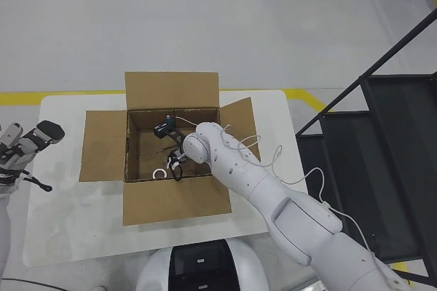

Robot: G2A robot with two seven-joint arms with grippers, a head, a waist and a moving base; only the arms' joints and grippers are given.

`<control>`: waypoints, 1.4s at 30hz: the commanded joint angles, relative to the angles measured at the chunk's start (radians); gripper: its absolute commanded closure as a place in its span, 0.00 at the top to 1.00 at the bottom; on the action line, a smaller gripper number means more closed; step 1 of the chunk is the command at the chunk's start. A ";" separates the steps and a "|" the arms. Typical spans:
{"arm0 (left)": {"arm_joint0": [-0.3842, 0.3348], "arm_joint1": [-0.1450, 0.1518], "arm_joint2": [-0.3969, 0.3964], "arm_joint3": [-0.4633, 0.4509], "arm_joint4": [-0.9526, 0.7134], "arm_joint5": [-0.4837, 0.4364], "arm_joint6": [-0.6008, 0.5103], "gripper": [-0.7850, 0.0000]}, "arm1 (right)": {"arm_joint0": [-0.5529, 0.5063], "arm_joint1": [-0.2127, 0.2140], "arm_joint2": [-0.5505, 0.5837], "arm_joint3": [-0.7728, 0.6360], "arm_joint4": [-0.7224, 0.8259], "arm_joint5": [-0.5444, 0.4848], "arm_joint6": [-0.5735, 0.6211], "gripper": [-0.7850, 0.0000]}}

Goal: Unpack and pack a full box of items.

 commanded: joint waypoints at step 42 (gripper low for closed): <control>0.000 0.000 0.000 0.000 0.000 0.000 0.000 1.00 | 0.063 0.003 -0.086 0.081 -0.205 -0.366 0.016 0.46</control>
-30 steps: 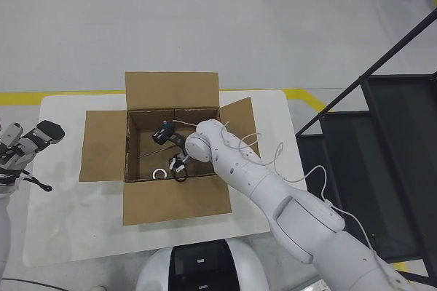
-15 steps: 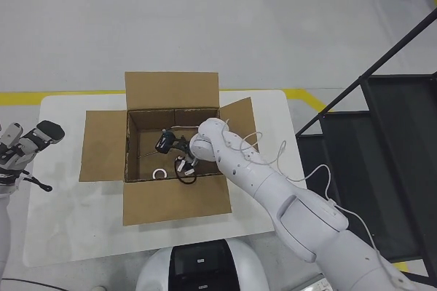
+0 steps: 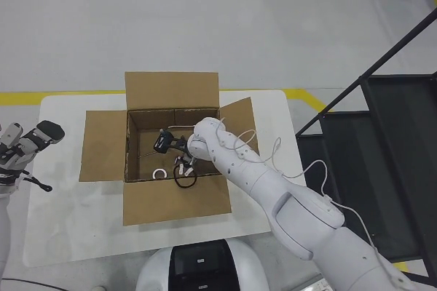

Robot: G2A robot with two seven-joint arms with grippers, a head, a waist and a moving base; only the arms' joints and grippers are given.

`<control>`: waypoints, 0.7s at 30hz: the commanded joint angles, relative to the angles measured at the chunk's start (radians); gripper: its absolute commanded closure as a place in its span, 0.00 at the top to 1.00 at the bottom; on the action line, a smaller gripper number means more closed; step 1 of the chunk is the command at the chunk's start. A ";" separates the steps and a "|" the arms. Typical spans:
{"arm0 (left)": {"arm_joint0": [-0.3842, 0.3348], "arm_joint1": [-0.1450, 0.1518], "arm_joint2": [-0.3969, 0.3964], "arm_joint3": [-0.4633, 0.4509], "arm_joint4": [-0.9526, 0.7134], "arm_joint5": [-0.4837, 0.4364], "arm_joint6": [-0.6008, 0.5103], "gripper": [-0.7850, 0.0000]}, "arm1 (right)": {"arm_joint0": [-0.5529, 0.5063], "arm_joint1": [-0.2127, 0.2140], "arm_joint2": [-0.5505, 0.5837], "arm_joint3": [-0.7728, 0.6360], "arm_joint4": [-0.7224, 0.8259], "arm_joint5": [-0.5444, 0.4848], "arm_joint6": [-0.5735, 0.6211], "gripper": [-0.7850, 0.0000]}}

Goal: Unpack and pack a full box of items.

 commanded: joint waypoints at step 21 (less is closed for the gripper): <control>0.000 0.000 0.000 0.000 0.000 0.000 0.000 1.00 | 0.049 -0.061 -0.049 0.136 -0.017 -0.014 -0.070 0.00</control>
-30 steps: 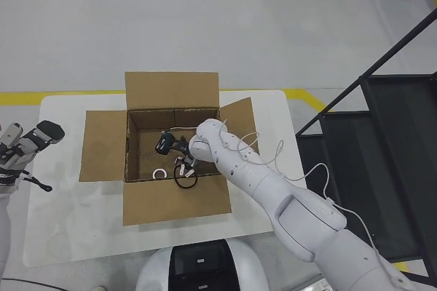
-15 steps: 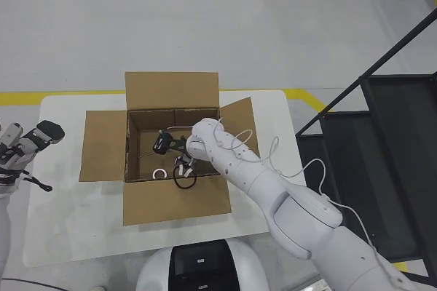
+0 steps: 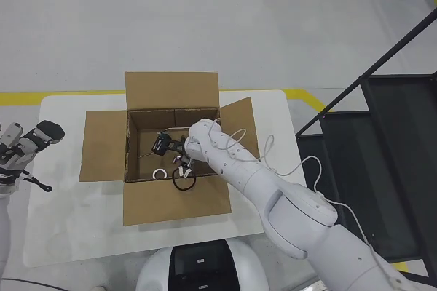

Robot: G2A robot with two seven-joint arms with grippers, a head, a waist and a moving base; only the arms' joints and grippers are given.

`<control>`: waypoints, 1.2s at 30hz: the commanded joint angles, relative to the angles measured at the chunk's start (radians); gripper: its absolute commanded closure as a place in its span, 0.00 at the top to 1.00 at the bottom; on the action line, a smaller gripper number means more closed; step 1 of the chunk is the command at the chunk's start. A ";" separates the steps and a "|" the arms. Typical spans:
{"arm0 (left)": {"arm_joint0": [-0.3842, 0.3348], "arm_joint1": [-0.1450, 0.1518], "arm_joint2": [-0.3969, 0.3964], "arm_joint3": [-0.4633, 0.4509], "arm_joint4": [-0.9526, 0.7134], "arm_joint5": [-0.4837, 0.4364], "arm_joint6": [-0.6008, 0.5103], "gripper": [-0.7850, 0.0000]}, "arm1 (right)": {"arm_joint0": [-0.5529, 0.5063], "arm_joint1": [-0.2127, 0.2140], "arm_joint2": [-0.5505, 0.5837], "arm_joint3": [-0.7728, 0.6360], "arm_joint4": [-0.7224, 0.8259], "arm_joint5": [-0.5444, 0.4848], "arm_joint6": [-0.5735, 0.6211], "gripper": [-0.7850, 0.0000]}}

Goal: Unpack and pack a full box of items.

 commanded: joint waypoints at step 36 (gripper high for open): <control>0.000 0.000 0.000 0.000 0.000 0.000 0.000 1.00 | -0.634 0.439 0.745 -1.320 0.546 -0.235 0.291 0.00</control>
